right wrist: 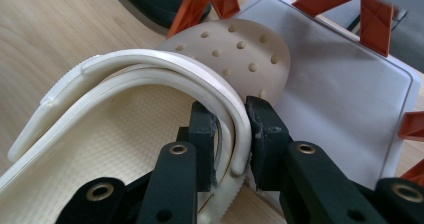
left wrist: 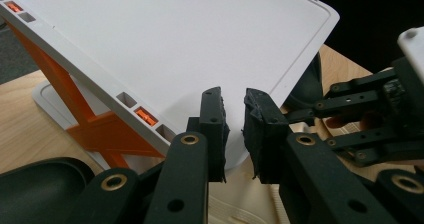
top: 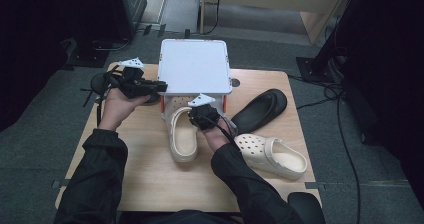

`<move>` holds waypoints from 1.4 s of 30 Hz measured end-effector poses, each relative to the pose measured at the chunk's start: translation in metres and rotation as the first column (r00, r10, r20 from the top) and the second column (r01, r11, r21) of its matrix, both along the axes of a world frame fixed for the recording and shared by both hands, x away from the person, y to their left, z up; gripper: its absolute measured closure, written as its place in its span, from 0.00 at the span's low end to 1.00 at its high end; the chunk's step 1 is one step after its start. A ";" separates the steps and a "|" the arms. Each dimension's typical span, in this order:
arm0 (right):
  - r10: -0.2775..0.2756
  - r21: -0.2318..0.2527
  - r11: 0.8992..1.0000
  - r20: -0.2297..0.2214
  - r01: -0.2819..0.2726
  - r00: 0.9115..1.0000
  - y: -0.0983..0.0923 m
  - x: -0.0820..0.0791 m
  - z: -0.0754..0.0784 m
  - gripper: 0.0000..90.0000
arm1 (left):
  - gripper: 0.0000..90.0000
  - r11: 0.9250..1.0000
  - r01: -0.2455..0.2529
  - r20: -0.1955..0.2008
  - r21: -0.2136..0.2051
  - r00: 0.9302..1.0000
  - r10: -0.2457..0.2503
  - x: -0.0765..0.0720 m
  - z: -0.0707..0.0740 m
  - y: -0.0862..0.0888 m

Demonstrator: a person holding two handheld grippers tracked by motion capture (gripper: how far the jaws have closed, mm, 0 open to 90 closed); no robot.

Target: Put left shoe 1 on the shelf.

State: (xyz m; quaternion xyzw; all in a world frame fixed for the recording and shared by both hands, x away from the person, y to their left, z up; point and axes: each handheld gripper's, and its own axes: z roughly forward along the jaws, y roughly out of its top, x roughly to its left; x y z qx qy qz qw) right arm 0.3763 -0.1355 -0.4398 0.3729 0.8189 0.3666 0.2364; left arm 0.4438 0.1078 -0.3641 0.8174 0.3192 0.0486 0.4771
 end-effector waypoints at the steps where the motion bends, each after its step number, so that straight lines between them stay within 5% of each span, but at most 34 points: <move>1: -0.009 0.002 1.000 -0.003 0.009 1.000 0.002 0.001 -0.003 0.82 | 0.88 1.000 0.000 0.000 0.001 1.000 0.000 0.000 0.000 0.000; 12: -0.012 0.045 0.999 -0.025 0.013 1.000 0.005 -0.001 -0.006 0.77 | 0.88 1.000 0.002 -0.001 -0.011 1.000 -0.002 0.000 -0.001 0.001; 22: 0.020 0.105 0.994 -0.046 -0.015 0.999 -0.007 -0.010 0.003 0.62 | 0.88 1.000 0.000 -0.002 -0.012 1.000 0.000 0.000 -0.001 0.001; 35: 0.115 0.200 0.975 -0.090 -0.095 0.989 -0.034 -0.041 0.018 0.63 | 0.88 1.000 -0.002 -0.004 -0.015 1.000 0.002 0.000 -0.001 0.001; 42: 0.176 0.235 0.961 -0.113 -0.146 0.978 -0.037 -0.065 0.011 0.75 | 0.88 1.000 -0.002 -0.003 -0.017 1.000 0.002 0.001 -0.001 0.001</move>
